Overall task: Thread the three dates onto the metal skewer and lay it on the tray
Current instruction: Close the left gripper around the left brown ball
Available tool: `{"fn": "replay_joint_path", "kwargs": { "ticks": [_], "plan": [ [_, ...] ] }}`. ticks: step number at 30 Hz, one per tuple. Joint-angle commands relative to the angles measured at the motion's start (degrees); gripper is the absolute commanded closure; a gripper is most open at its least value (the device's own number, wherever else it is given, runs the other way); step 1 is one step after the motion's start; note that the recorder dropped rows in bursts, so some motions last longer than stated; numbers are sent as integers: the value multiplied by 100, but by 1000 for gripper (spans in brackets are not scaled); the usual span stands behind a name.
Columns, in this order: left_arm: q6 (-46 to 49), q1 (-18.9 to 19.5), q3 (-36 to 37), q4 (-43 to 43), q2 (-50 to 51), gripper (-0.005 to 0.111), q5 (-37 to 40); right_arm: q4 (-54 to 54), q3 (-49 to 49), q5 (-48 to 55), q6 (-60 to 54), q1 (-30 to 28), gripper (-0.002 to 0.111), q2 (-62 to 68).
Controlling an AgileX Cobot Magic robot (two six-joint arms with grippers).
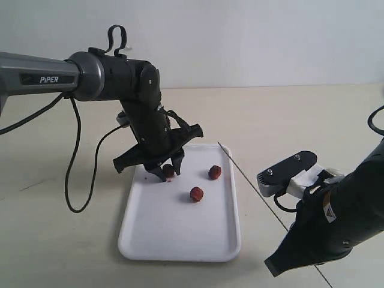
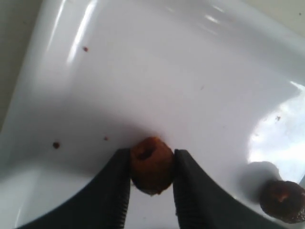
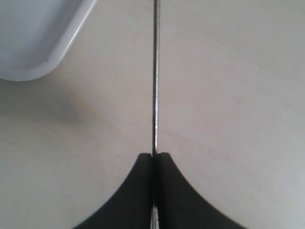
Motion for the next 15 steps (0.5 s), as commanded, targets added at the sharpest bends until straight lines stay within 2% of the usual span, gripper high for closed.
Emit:
{"fn": "replay_joint_path", "kwargs": {
  "ticks": [1,7,13,15],
  "plan": [
    [6,26,-5,152,40,76,-3,-55,19,-30,-49,11,108,1],
    [77,26,-5,152,40,78,-3,-55,19,-30,-49,11,108,1],
    [132,26,-5,152,40,94,-13,-55,19,-30,-49,11,108,1],
    [169,26,-5,167,40,96,-13,-55,19,-30,-49,11,108,1]
  ]
}}
